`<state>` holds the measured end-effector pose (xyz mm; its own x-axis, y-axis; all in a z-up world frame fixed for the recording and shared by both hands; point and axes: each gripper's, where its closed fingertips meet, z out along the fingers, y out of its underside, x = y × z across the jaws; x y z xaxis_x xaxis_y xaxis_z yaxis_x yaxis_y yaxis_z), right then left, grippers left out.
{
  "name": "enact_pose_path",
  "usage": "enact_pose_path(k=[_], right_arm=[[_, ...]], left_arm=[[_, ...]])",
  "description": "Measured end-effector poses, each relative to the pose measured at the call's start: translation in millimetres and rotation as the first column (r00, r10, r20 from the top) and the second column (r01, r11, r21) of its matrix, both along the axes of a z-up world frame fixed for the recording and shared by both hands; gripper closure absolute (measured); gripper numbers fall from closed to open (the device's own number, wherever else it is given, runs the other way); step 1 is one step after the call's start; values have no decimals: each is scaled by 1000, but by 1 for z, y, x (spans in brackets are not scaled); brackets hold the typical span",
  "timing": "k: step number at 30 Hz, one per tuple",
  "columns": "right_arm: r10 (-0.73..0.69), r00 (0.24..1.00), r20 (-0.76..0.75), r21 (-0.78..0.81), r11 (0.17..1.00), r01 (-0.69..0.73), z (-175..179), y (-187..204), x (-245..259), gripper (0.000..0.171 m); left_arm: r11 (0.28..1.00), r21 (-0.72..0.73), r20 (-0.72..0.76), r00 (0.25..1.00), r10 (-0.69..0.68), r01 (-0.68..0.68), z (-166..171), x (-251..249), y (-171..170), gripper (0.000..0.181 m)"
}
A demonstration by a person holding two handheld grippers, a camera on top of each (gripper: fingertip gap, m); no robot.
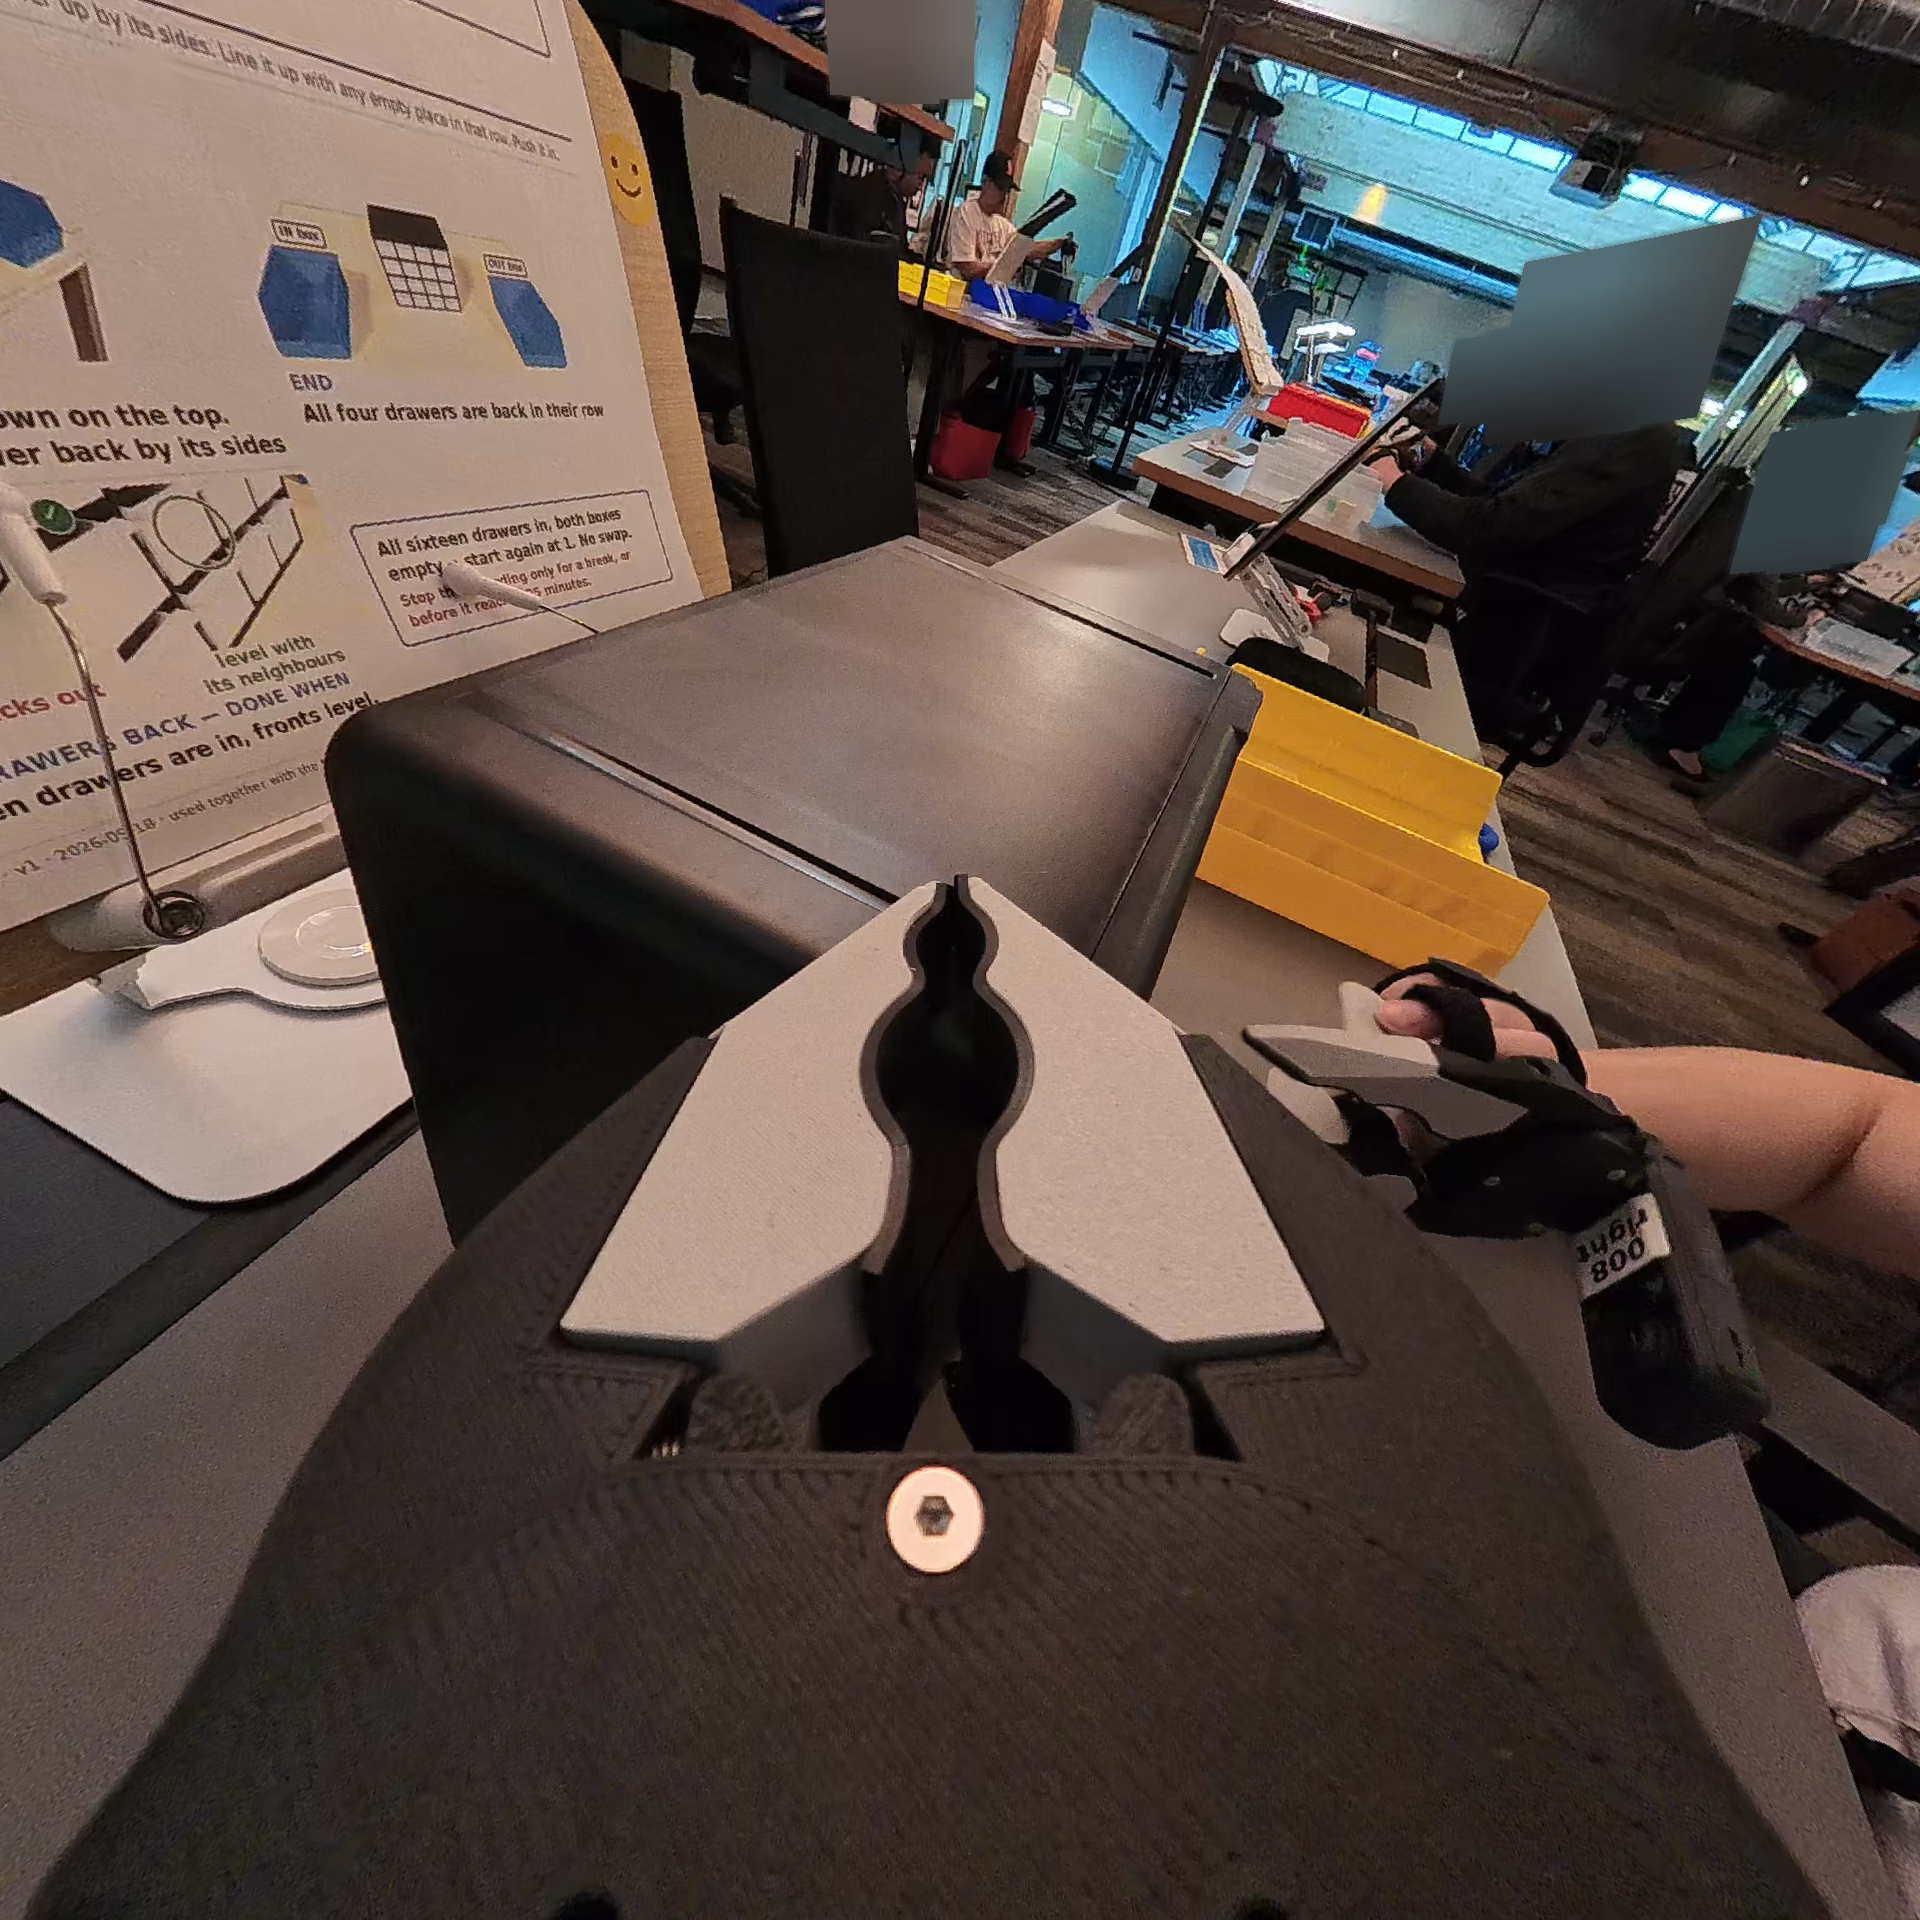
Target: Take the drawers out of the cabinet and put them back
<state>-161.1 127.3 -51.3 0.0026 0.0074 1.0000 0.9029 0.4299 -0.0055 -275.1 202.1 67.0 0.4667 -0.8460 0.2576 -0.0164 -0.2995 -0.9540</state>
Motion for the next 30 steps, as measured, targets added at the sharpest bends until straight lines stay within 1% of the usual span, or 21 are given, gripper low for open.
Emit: enact_pose_path(k=[1, 2, 3, 5, 8, 12, 16, 18, 19, 23, 28, 30], right_arm=[[-18, 1000, 15, -18, 1000, 18, 0, 4, 0, 127], [-37, 999, 36, -43, 998, 38, -2, 7, 0, 132], [-48, 996, 71, -90, 994, 54, -8, 8, 0, 153], [-57, 995, 80, -118, 991, 66, -8, 7, 0, 157], [-50, 997, 60, -179, 982, 60, -6, -4, 2, 157], [26, 999, 32, -188, 982, -20, 1, -40, -2, 158], [131, 991, 12, -125, 984, -129, 8, -80, 0, 161], [198, 980, 22, -56, 979, -197, 13, -98, 4, 170], [243, 970, 25, -23, 970, -242, 15, -108, 5, 171], [309, 950, 56, -34, 951, -307, 0, -124, 22, 169], [297, 953, 53, -50, 954, -295, -14, -134, 46, 168], [300, 953, 42, -82, 952, -296, -26, -140, 54, 166]], left_arm=[[1000, 0, 0, 1000, 0, 0, 0, 0, 0, 181], [1000, 0, 1, 1000, 0, 0, 0, 0, 0, 181], [1000, -1, 1, 1000, 0, 0, 0, 0, 0, 181], [1000, 0, 0, 1000, 0, 0, 0, 0, 0, 181], [1000, -1, 0, 1000, 0, 0, 0, 0, 0, 181], [1000, -1, 2, 1000, -2, 2, 0, 0, 0, 181], [1000, -1, 2, 1000, -1, 1, 0, 0, 0, 181], [1000, -1, 0, 1000, -1, 1, 0, 0, 0, 181], [1000, 0, -1, 1000, -1, 1, 0, 0, 0, 181], [1000, 0, -2, 1000, 2, -2, 0, 0, 0, 181], [1000, 1, -8, 1000, 4, -4, 0, 0, 0, 181], [1000, 0, -7, 1000, 4, -4, 0, 0, 0, 181]])
